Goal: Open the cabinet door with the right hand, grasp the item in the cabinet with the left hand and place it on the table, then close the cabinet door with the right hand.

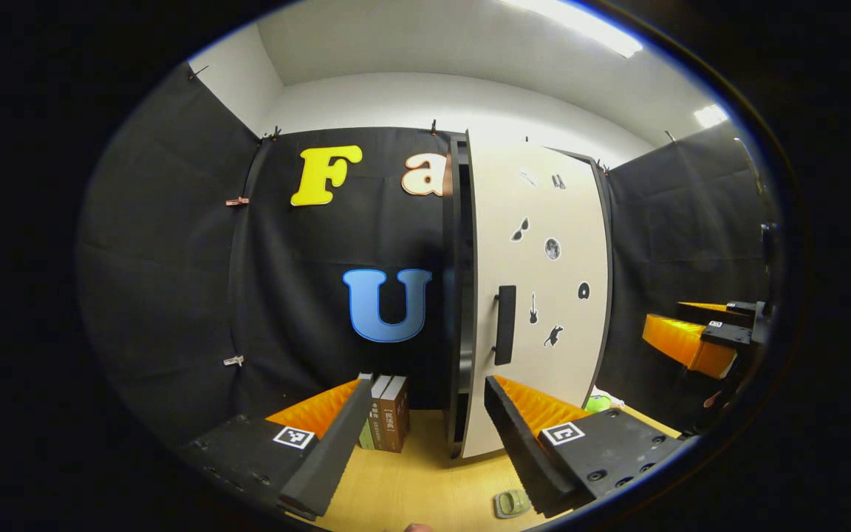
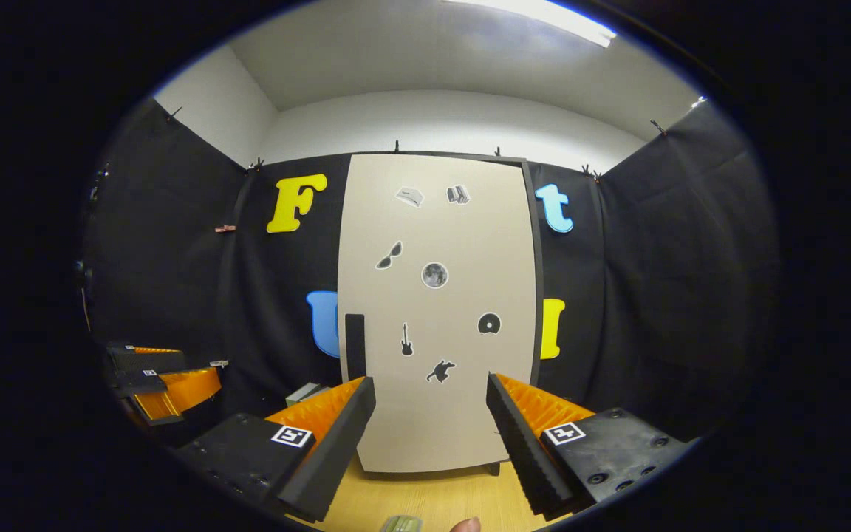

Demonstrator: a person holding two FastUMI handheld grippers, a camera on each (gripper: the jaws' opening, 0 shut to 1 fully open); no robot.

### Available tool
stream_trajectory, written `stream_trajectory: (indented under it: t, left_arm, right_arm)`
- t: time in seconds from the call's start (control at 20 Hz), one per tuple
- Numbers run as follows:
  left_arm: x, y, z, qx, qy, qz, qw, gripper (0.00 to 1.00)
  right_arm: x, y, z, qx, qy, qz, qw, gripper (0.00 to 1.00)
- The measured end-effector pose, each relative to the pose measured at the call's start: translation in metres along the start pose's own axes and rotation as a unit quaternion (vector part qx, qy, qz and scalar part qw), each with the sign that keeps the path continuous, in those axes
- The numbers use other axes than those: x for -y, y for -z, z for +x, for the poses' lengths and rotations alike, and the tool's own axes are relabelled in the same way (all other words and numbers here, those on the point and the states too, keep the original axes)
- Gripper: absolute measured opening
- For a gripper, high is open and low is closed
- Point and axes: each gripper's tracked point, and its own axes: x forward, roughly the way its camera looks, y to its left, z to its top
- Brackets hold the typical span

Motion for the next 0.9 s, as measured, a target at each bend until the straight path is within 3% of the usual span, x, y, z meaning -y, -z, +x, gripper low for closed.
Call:
stream_trajectory:
  t: [0.9]
  left_arm:
    - [0.001, 0.003, -0.001, -0.009, 0.009, 0.006, 1.000, 0.96]
  right_arm:
    - [-0.012, 0.006, -0.007, 0.000, -0.008, -0.007, 1.000, 0.98]
